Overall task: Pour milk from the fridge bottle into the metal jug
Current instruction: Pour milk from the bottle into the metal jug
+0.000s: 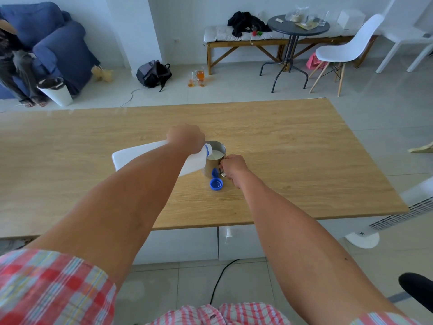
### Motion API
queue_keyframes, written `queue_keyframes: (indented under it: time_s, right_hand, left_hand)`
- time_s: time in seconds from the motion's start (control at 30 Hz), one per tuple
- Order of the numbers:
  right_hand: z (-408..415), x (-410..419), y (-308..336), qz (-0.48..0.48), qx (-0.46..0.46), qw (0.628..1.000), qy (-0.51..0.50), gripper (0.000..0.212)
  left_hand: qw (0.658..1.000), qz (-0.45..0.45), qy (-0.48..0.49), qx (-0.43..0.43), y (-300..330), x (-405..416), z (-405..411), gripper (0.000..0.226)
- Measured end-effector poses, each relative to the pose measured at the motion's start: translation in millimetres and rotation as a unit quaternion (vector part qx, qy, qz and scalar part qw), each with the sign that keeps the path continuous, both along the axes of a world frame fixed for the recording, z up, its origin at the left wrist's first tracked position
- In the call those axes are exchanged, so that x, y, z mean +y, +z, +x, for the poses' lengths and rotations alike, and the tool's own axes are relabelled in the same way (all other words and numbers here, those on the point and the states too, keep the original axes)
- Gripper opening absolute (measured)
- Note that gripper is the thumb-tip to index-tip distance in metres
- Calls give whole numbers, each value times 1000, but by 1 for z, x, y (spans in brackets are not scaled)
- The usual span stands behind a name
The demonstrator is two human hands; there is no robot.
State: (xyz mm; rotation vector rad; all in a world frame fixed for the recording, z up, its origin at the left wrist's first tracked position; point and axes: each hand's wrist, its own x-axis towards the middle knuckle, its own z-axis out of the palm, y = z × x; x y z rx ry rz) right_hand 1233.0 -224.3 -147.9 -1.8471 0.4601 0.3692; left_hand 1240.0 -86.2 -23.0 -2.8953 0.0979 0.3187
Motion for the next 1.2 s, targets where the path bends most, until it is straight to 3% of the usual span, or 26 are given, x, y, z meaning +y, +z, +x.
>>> queue_keyframes:
  time_s: [0.83,1.2]
  right_hand:
    - [2,0,-1,5,1,1000,-1,23]
    - [2,-1,-2,-2,0,1000,-6,24]
  left_hand:
    - [1000,8,2,1,3,-2,-2,25]
    - [999,-40,9,-10,-8,8,-1,17]
